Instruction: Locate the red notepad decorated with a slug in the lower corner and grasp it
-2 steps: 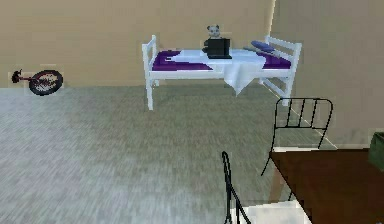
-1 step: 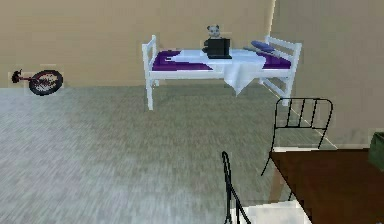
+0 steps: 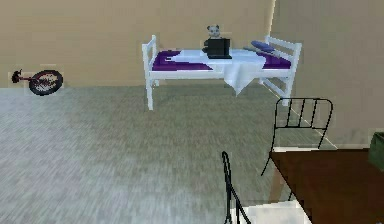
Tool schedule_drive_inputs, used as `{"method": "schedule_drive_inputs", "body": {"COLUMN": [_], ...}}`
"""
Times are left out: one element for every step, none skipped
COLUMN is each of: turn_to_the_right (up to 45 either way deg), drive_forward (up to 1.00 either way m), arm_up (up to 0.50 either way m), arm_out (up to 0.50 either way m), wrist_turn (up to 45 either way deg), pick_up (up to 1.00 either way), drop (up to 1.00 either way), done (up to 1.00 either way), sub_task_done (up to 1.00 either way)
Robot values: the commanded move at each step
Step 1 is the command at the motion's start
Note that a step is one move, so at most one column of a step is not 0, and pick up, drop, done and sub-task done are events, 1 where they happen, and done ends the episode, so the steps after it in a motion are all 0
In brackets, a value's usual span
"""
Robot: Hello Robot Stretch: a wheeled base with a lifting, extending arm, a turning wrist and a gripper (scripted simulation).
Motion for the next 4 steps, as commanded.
{"method": "schedule_drive_inputs", "body": {"turn_to_the_right": [0.0,0.0,0.0,0.0], "drive_forward": [0.00,0.00,0.00,0.00], "arm_up": [0.00,0.00,0.00,-0.30], "arm_out": [0.00,0.00,0.00,0.00], "wrist_turn": [45.0,45.0,27.0,0.0], "pick_up": [0.00,0.00,0.00,0.00], "drop": [0.00,0.00,0.00,0.00], "done": [0.00,0.00,0.00,0.00], "sub_task_done": [0.00,0.00,0.00,0.00]}}
